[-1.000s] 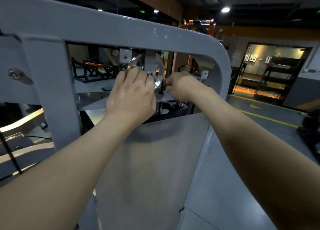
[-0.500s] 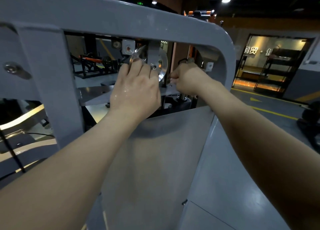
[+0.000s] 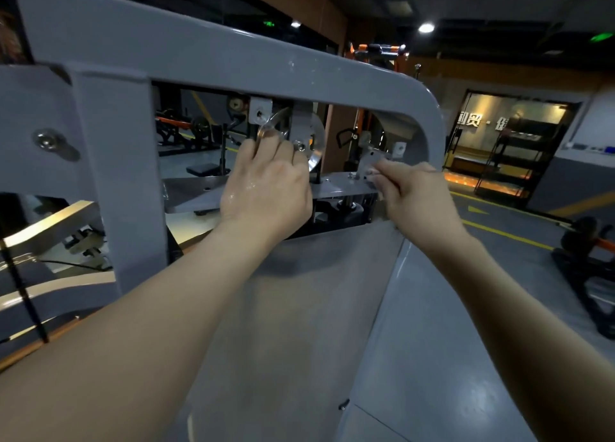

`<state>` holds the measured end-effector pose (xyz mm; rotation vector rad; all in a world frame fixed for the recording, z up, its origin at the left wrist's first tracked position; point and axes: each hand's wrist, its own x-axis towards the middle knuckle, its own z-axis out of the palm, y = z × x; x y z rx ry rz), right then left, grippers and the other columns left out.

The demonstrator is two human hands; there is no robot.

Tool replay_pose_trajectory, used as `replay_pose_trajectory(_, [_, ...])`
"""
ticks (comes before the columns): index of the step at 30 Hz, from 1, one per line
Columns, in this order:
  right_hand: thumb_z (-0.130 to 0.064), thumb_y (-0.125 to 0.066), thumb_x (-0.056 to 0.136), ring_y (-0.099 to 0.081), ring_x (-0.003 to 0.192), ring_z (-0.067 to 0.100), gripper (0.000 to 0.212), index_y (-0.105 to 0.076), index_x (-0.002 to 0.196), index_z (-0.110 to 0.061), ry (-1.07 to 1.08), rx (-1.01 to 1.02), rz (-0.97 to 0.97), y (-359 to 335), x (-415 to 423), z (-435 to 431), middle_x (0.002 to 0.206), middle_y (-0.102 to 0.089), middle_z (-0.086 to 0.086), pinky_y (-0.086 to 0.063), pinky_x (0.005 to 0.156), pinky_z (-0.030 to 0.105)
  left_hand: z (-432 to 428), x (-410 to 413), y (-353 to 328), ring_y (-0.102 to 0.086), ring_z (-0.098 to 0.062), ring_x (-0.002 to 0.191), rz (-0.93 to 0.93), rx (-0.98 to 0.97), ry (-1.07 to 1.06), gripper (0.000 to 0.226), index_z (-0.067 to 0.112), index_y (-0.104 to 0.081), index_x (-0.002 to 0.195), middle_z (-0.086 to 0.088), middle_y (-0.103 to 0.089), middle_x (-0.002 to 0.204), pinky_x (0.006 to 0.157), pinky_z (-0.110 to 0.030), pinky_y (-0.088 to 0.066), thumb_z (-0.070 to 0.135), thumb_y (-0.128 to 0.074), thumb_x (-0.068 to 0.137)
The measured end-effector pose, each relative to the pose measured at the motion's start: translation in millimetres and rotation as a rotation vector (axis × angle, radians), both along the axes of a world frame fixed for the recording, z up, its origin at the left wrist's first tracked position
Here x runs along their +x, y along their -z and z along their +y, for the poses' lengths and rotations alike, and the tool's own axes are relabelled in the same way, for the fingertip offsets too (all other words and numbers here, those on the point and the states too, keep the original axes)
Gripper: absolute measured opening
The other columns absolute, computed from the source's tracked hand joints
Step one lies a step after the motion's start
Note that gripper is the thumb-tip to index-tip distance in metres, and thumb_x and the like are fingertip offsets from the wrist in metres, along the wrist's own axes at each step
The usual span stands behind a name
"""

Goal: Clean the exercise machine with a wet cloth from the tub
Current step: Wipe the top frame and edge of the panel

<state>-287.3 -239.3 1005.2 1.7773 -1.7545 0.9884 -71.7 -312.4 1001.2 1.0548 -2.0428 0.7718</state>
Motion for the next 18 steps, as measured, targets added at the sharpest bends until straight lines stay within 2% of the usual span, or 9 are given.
replay_pose_trajectory(2, [-0.018, -0.055, 0.104, -0.060, 0.077, 0.034, 0.020, -0.074, 0.107, -0.014, 0.038, 0.060, 0.015, 5.0, 2.5, -17.2, 0.089, -0.073, 0.008, -0.040, 0.073, 0.031, 1.0, 0.0, -0.6, -0.053, -0.035, 0.106, -0.008, -0.001, 0.004, 0.028, 0.005, -0.068, 0.102, -0.015, -0.067, 0.103, 0.087, -0.045, -0.038, 0.021, -0.049, 0.089])
replay_pose_trajectory(4, [-0.017, -0.054, 0.103, -0.060, 0.073, 0.033, 0.019, -0.069, 0.090, -0.016, 0.036, 0.104, 0.056, 6.8, 12.4, -26.7, 0.078, -0.068, 0.006, -0.046, 0.069, 0.035, 0.4, -0.4, -0.2, -0.054, -0.036, 0.105, -0.005, -0.001, 0.004, 0.029, 0.004, -0.068, 0.101, -0.016, -0.067, 0.102, 0.087, -0.046, -0.039, 0.021, -0.049, 0.089])
replay_pose_trajectory(5, [-0.016, -0.054, 0.103, -0.057, 0.067, 0.027, 0.021, -0.062, 0.083, -0.017, 0.012, 0.136, 0.085, 4.1, 19.0, -27.5, 0.071, -0.060, 0.001, -0.044, 0.063, 0.033, -0.4, -0.6, 0.0, -0.054, -0.036, 0.106, -0.004, -0.002, 0.000, 0.029, 0.004, -0.068, 0.102, -0.016, -0.067, 0.103, 0.087, -0.046, -0.039, 0.021, -0.049, 0.089])
replay_pose_trajectory(7, [-0.016, -0.056, 0.104, -0.052, 0.064, 0.011, 0.020, -0.069, 0.089, -0.019, -0.037, 0.237, 0.090, -9.3, 31.4, -26.2, 0.071, -0.056, -0.004, -0.037, 0.058, 0.020, -1.0, -0.4, 0.0, -0.054, -0.036, 0.106, -0.011, -0.002, -0.004, 0.031, 0.004, -0.068, 0.104, -0.016, -0.067, 0.102, 0.087, -0.046, -0.039, 0.022, -0.048, 0.088])
replay_pose_trajectory(9, [-0.018, -0.057, 0.104, -0.059, 0.075, 0.013, 0.020, -0.077, 0.107, -0.016, -0.019, 0.333, 0.094, -26.6, 34.2, -35.0, 0.082, -0.065, 0.002, -0.040, 0.065, 0.012, -1.0, -0.2, 0.5, -0.054, -0.035, 0.104, -0.011, -0.004, 0.003, 0.031, 0.005, -0.068, 0.102, -0.016, -0.067, 0.100, 0.086, -0.046, -0.039, 0.022, -0.046, 0.087])
replay_pose_trajectory(11, [-0.020, -0.057, 0.103, -0.065, 0.090, 0.026, 0.022, -0.075, 0.113, -0.016, 0.069, 0.431, 0.154, -40.8, 30.8, -55.4, 0.097, -0.069, 0.009, -0.046, 0.074, 0.022, -0.4, -0.4, 0.7, -0.055, -0.035, 0.101, -0.011, 0.000, 0.008, 0.033, 0.005, -0.068, 0.099, -0.015, -0.067, 0.098, 0.085, -0.045, -0.038, 0.021, -0.043, 0.086])
replay_pose_trajectory(15, [-0.019, -0.059, 0.100, -0.061, 0.087, 0.028, 0.020, -0.070, 0.116, -0.016, 0.253, 0.552, 0.206, -52.9, 39.3, -85.3, 0.109, -0.066, 0.009, -0.055, 0.075, 0.035, -2.6, -0.1, 1.1, -0.055, -0.035, 0.103, -0.006, 0.007, 0.000, 0.027, 0.005, -0.069, 0.097, -0.014, -0.068, 0.097, 0.086, -0.045, -0.038, 0.020, -0.051, 0.085])
replay_pose_trajectory(16, [-0.018, -0.059, 0.099, -0.061, 0.086, 0.028, 0.018, -0.071, 0.112, -0.015, 0.236, 0.545, 0.176, -52.6, 39.3, -87.4, 0.107, -0.066, 0.009, -0.056, 0.076, 0.036, -2.6, -0.3, 0.7, -0.055, -0.035, 0.104, -0.008, 0.014, -0.004, 0.026, 0.005, -0.069, 0.098, -0.014, -0.068, 0.097, 0.086, -0.045, -0.039, 0.020, -0.053, 0.085])
replay_pose_trajectory(18, [-0.022, -0.057, 0.101, -0.062, 0.088, 0.030, 0.017, -0.070, 0.092, -0.021, 0.172, 0.551, 0.098, -51.8, 35.8, -82.7, 0.097, -0.064, 0.007, -0.055, 0.078, 0.035, -1.1, -0.8, -0.7, -0.055, -0.035, 0.104, -0.014, 0.040, -0.009, 0.026, 0.006, -0.070, 0.099, -0.013, -0.069, 0.098, 0.087, -0.045, -0.040, 0.021, -0.055, 0.084])
